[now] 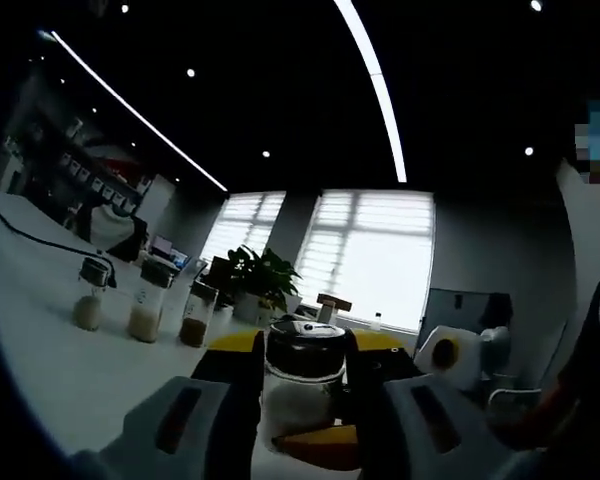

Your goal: Rotate the seasoning bottle until the label or dispensing opening points toward the visible target arrow and the bottle remains upright within the marked orientation range

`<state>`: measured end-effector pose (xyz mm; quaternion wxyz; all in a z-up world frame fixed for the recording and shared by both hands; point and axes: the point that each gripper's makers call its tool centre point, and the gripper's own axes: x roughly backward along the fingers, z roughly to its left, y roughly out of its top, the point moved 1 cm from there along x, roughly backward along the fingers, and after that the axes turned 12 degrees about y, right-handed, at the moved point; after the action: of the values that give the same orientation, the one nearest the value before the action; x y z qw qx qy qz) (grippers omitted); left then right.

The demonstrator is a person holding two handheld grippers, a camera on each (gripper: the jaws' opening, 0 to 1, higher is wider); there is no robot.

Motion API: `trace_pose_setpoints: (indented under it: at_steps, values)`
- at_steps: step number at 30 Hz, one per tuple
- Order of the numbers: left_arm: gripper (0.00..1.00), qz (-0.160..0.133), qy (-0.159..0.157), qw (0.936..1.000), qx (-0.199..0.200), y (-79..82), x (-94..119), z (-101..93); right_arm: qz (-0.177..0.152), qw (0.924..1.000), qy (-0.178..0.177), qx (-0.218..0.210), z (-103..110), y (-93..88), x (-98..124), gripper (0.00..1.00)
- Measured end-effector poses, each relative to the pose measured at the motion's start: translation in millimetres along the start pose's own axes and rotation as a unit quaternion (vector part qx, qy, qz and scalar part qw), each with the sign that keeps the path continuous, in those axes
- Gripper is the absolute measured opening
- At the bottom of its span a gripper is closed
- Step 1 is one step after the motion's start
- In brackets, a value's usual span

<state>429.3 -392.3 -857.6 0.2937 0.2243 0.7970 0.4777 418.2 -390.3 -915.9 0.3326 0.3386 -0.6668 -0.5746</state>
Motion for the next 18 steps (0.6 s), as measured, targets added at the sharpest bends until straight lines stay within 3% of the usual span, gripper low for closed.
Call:
trace_pose_setpoints:
  at_steps: [9,10,11,14,18]
  values:
    - [0.35,0.005,0.031,0.9993,-0.022,-2.5,-3,-0.8,0.009,0.9995,-0.025,0.018,-6,-3.0,-1,0.31]
    - [0.35,0.015,0.027,0.9985,-0.044,-4.0,-2,-0.4,0.010,0.9997,-0.018,0.016,-6,-4.4,-2,0.32]
    - [0.34,0.025,0.031,0.9978,-0.052,-3.5,-1,2.3,0.007,0.9998,0.013,0.013,-1,-5.9,-5,0.32]
    - [0.33,0.029,0.023,0.9977,-0.058,0.9,1,5.2,-0.011,0.9976,0.064,-0.023,8,-5.5,-5,0.32]
    - [0.33,0.034,-0.006,0.9974,-0.063,5.9,6,2.1,-0.026,0.9953,0.093,-0.012,12,0.5,-3,0.32]
